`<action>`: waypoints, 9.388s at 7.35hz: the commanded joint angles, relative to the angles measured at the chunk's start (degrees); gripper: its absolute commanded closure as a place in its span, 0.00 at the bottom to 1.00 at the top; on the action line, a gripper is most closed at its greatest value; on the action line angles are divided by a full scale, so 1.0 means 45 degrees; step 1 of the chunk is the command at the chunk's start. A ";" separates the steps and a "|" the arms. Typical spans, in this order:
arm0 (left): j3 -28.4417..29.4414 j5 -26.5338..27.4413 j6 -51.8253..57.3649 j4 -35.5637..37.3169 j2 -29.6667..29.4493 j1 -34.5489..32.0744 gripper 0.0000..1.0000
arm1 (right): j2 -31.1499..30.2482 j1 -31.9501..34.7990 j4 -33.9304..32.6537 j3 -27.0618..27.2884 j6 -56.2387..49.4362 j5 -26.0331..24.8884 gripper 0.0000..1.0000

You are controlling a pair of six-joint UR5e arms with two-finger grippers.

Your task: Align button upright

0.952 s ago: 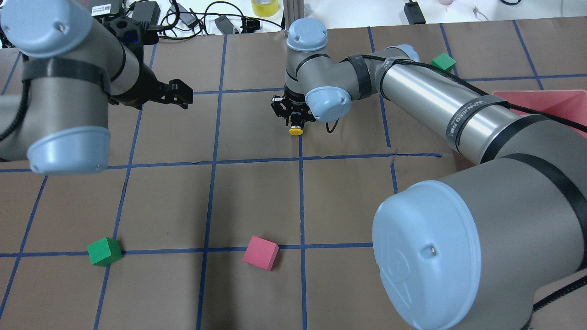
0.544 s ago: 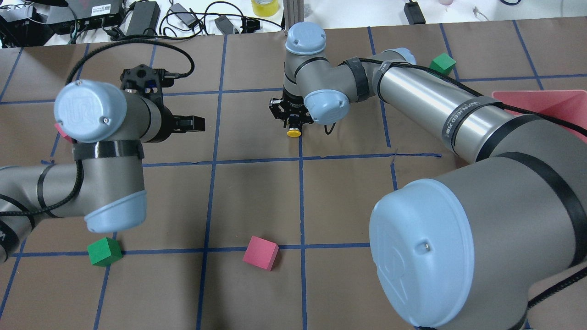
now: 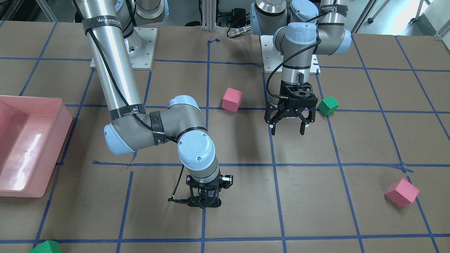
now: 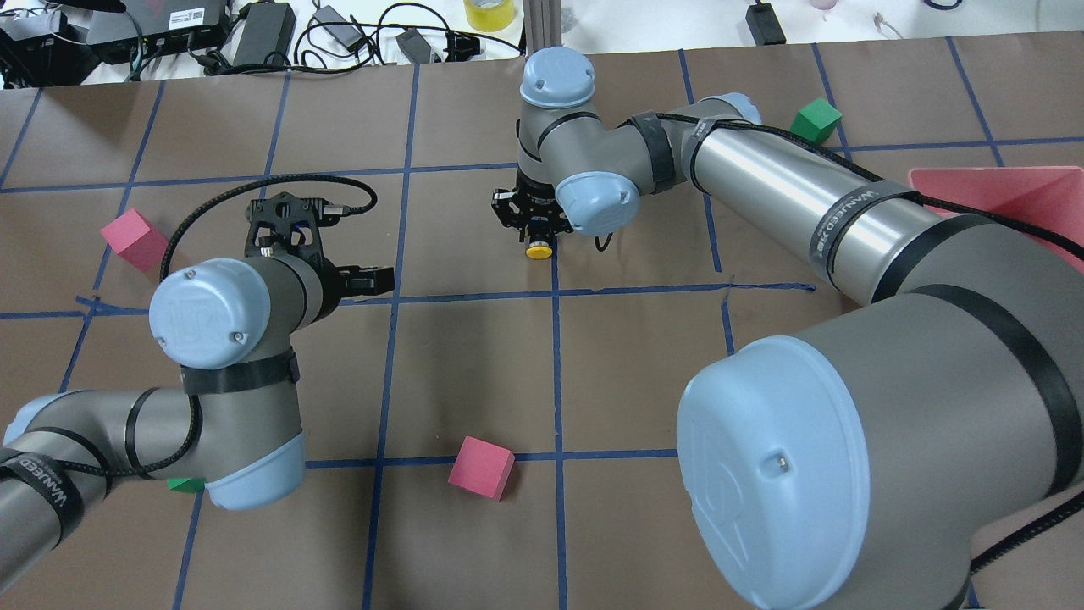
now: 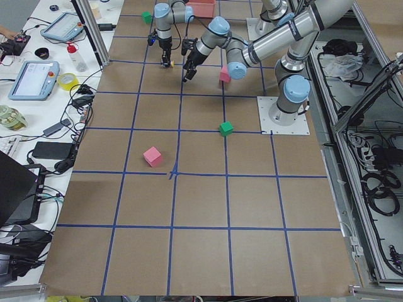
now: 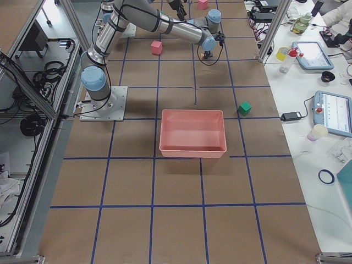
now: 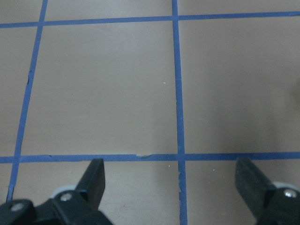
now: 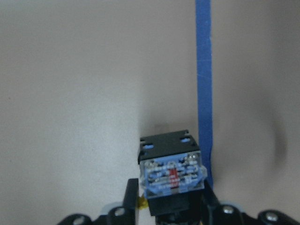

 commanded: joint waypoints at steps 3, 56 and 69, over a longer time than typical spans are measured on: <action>0.1326 0.0071 -0.0036 -0.0717 -0.0308 0.0045 0.00 | -0.1060 -0.0030 0.0406 0.0184 -0.0277 -0.0180 0.00; 1.0559 -0.8248 -0.9644 -1.5162 -0.6617 -0.2084 0.29 | -0.8604 -0.3623 0.8866 0.1278 -0.5415 -0.1764 0.00; 1.1653 0.0402 -0.0084 -1.9439 0.0390 -0.0754 0.00 | -0.8584 -0.3877 0.8788 0.1298 -0.6999 -0.1901 0.00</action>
